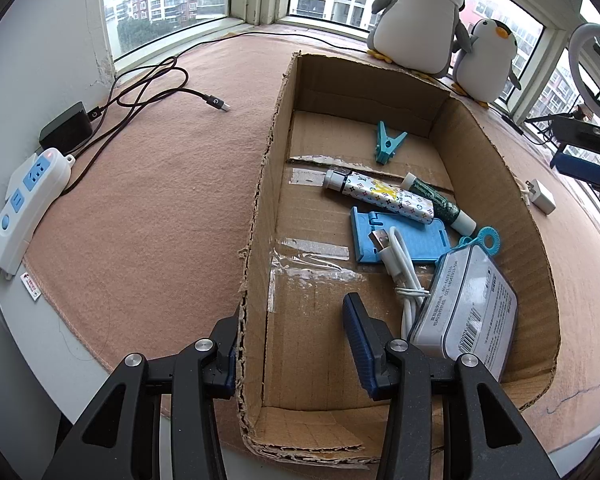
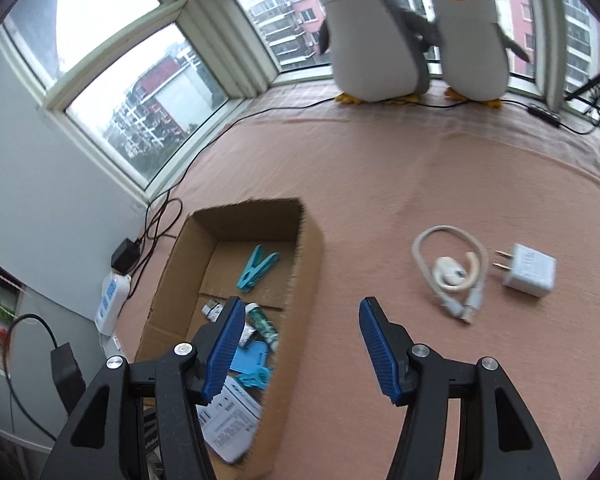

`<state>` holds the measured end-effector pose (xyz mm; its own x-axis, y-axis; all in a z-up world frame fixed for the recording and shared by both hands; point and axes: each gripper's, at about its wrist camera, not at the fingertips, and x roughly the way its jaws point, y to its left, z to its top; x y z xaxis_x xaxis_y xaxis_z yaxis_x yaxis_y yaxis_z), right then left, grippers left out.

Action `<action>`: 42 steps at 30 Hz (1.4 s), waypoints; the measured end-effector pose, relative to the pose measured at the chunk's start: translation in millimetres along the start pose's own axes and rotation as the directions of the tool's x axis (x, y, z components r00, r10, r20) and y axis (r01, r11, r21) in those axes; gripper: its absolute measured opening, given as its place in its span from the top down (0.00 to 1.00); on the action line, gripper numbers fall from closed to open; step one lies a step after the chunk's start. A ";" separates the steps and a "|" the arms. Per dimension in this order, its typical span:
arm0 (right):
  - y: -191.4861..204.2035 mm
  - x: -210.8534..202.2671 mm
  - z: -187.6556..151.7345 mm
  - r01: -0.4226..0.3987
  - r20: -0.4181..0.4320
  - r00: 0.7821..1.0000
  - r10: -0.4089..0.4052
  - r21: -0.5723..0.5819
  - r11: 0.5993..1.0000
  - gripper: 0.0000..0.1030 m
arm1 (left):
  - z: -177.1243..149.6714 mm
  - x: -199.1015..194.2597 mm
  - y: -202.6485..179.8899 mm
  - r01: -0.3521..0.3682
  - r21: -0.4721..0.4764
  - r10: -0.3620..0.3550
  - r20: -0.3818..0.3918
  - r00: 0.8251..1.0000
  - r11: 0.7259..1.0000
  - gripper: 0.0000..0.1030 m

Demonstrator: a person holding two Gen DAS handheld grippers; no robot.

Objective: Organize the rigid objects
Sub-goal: 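Move the right gripper to the white USB cable and close on it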

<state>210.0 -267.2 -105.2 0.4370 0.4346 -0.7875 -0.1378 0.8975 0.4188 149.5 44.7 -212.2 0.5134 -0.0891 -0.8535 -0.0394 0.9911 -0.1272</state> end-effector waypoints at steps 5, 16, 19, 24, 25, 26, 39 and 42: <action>-31.7 -12.9 6.0 0.020 0.004 1.000 -0.020 0.056 0.998 0.46 | 0.1 0.0 0.1 -0.002 0.001 0.002 0.001 1.000 1.000 0.54; -72.5 -13.1 8.2 0.061 -0.040 0.998 -0.058 0.081 0.995 0.46 | -0.6 -1.5 -1.1 -0.008 0.007 0.008 0.000 1.000 1.000 0.54; -74.7 -8.8 9.0 0.071 -0.050 0.996 -0.068 0.068 0.995 0.46 | -0.7 -1.4 -0.9 -0.008 0.007 0.008 0.001 1.000 1.000 0.54; -69.8 3.6 11.8 0.099 -0.075 0.992 -0.097 0.013 0.995 0.46 | -0.7 -1.4 -1.2 -0.008 0.008 0.008 0.000 1.000 1.000 0.54; -67.8 7.2 12.8 0.106 -0.079 0.991 -0.106 0.000 0.994 0.46 | -0.6 -1.4 -1.2 -0.008 0.007 0.008 0.001 1.000 1.000 0.54; -65.7 11.3 14.2 0.115 -0.083 0.990 -0.116 -0.015 0.993 0.46 | -0.7 -1.5 -0.7 -0.008 0.007 0.008 0.001 1.000 1.000 0.54; -48.5 53.9 28.3 0.174 -0.140 0.972 -0.191 -0.128 0.977 0.46 | -0.3 -0.8 -0.3 -0.004 0.006 0.004 -0.001 1.000 1.000 0.51; -46.9 59.4 29.7 0.183 -0.149 0.967 -0.205 -0.146 0.972 0.46 | 0.2 0.4 0.7 -0.006 0.004 0.006 -0.002 1.000 1.000 0.47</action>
<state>268.8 -285.7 -158.1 0.3189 0.2477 -0.9148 -0.1837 0.9631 0.1967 149.8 45.4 -212.5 0.5115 -0.0832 -0.8552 -0.0393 0.9920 -0.1200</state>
